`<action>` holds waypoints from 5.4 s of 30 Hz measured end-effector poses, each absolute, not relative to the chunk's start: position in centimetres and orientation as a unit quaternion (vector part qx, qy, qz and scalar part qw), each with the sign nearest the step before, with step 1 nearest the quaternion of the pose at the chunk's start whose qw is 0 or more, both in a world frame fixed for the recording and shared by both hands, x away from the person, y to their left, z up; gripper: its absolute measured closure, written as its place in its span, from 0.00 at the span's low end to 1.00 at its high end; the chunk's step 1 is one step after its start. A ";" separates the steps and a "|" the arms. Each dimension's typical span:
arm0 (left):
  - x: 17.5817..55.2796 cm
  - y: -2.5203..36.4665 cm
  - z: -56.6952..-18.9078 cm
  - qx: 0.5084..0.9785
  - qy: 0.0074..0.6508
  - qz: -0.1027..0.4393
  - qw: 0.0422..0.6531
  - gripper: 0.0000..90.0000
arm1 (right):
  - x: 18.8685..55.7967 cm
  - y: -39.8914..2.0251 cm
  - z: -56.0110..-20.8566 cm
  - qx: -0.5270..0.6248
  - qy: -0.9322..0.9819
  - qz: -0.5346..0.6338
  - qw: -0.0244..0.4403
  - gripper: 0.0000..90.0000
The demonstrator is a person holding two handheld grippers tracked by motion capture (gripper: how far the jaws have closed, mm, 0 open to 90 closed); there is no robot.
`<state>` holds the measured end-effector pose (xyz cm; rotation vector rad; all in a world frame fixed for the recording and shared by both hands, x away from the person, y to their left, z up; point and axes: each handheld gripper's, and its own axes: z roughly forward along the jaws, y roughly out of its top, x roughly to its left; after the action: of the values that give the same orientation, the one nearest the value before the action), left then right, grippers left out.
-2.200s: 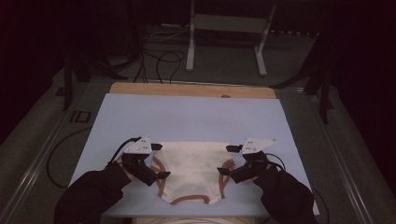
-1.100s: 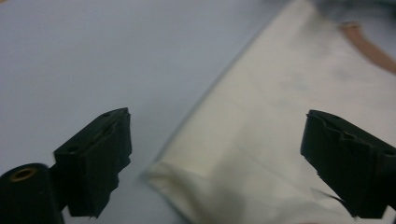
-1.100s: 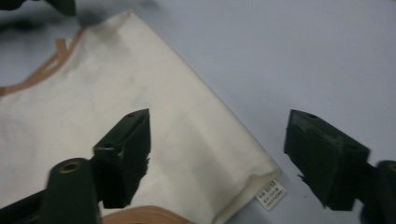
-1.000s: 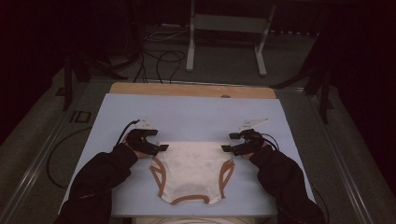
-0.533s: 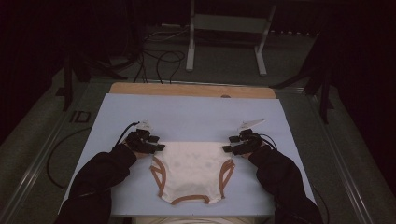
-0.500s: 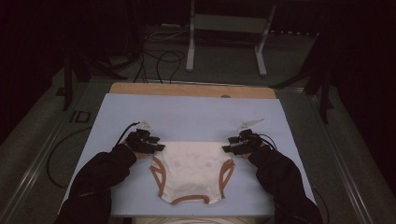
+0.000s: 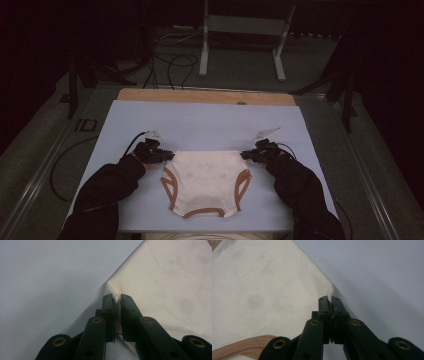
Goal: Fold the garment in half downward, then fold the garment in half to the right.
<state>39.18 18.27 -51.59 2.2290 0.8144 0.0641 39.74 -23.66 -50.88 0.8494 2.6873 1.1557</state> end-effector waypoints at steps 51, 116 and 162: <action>45.2 17.6 -51.0 0.852 0.333 0.083 0.395 0.95 | 45.3 -23.8 -50.2 0.346 0.850 0.388 0.088 0.99; 42.1 15.8 -46.0 0.864 0.270 0.078 0.418 0.00 | 43.8 -23.7 -47.8 0.334 0.833 0.436 0.075 0.12; 33.1 15.1 -46.2 0.884 0.178 0.086 0.424 0.00 | 42.0 -18.8 -45.6 0.277 0.840 0.458 0.085 0.12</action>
<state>33.13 15.11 -46.20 2.2122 0.4445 0.2146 42.03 -18.80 -45.59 0.8264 2.5047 1.3663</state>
